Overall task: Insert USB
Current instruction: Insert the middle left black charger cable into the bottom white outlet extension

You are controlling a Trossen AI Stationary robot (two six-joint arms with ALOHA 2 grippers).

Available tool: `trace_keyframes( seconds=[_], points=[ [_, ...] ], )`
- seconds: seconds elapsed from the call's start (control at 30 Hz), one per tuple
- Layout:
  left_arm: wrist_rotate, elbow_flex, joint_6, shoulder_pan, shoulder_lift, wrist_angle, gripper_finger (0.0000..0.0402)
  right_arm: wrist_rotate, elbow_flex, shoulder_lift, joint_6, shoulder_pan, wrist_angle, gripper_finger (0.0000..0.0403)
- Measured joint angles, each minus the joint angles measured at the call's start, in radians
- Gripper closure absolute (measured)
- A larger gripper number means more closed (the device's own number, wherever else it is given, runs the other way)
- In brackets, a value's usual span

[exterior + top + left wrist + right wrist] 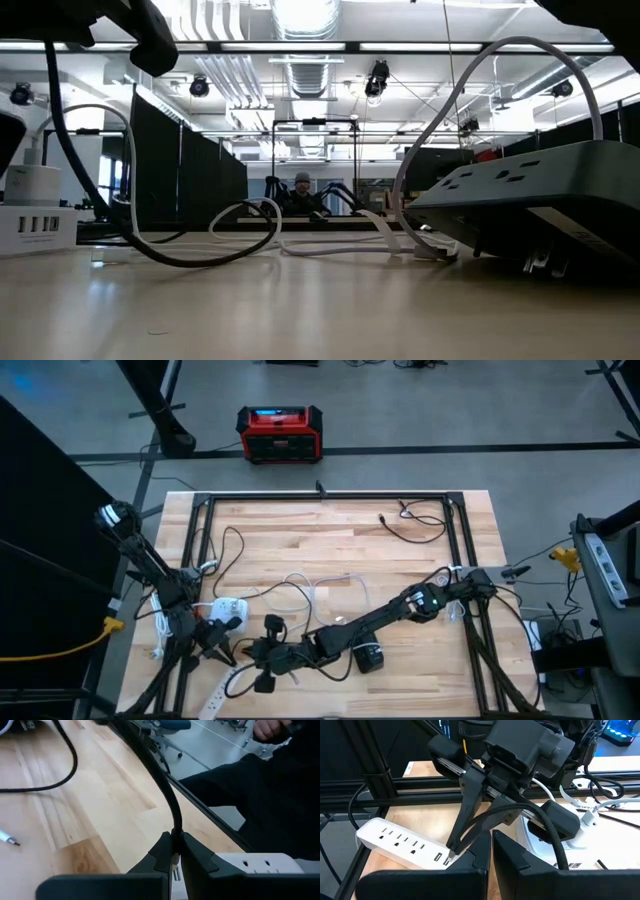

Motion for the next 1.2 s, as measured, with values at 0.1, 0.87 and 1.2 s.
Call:
trace_keyframes(
  seconds=[0.1,0.87,1.2],
  points=[
    [-0.018,0.006,-0.057,-0.013,0.012,0.005,0.0392,0.000,0.000,0.000,0.000,0.000,0.000,0.0400],
    [-0.240,0.013,-0.149,-0.192,0.216,0.139,0.0392,0.000,0.000,0.001,-0.009,-0.002,0.000,0.0401],
    [-0.287,0.014,-0.144,-0.197,0.270,0.187,0.0392,0.000,0.000,0.001,-0.009,-0.002,0.000,0.0401]
  ],
)
